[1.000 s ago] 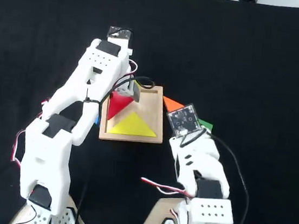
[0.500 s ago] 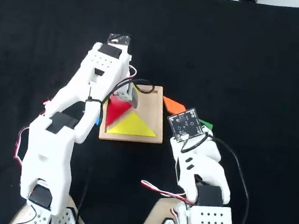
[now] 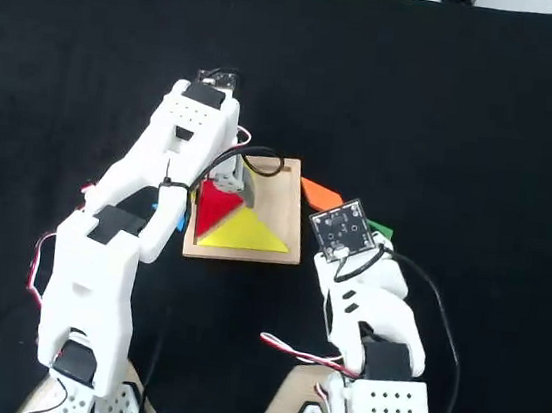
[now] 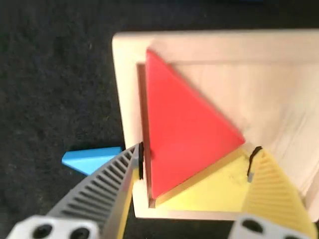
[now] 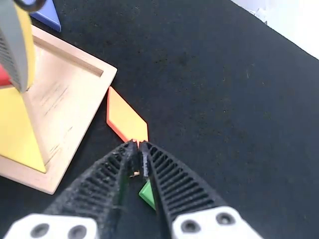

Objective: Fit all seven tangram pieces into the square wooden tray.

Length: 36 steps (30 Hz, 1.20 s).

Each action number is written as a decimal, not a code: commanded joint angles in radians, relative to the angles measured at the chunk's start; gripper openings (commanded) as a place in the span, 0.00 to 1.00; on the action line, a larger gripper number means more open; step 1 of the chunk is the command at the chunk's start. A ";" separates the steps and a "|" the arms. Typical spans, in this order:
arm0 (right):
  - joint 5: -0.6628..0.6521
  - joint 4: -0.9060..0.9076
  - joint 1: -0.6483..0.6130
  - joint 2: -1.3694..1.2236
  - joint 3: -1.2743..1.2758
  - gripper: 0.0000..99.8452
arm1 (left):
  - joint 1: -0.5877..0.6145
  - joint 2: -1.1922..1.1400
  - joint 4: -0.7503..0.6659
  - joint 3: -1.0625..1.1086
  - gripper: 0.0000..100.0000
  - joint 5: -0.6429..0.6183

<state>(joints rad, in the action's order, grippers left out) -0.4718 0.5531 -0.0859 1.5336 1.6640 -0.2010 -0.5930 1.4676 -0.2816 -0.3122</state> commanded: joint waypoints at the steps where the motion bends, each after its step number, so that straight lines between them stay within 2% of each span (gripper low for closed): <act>1: 0.003 0.003 0.003 0.013 -0.004 0.01 | 0.039 0.023 0.037 -0.128 0.34 0.006; 5: 0.002 0.003 -0.015 0.015 0.004 0.01 | 0.058 0.015 0.091 -0.308 0.34 0.077; 8: 0.002 0.003 -0.014 0.015 0.005 0.01 | 0.054 0.000 0.061 -0.394 0.33 0.121; 12: 0.002 0.003 -0.011 0.021 0.007 0.01 | 0.030 -0.075 -0.032 -0.401 0.21 0.150; 19: 0.002 0.002 -0.011 0.022 0.007 0.01 | -0.002 -0.189 -0.037 -0.404 0.02 0.273; 29: 0.002 0.002 -0.011 0.022 0.007 0.01 | -0.024 -0.273 -0.026 -0.544 0.03 0.284; 36: 0.002 -0.002 -0.011 0.022 0.007 0.01 | 0.002 -0.275 0.095 -0.570 0.03 0.285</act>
<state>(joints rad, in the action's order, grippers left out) -0.4718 0.5531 -0.0859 1.5367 1.6763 -0.2117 -0.8968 1.5106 -0.7848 -0.0345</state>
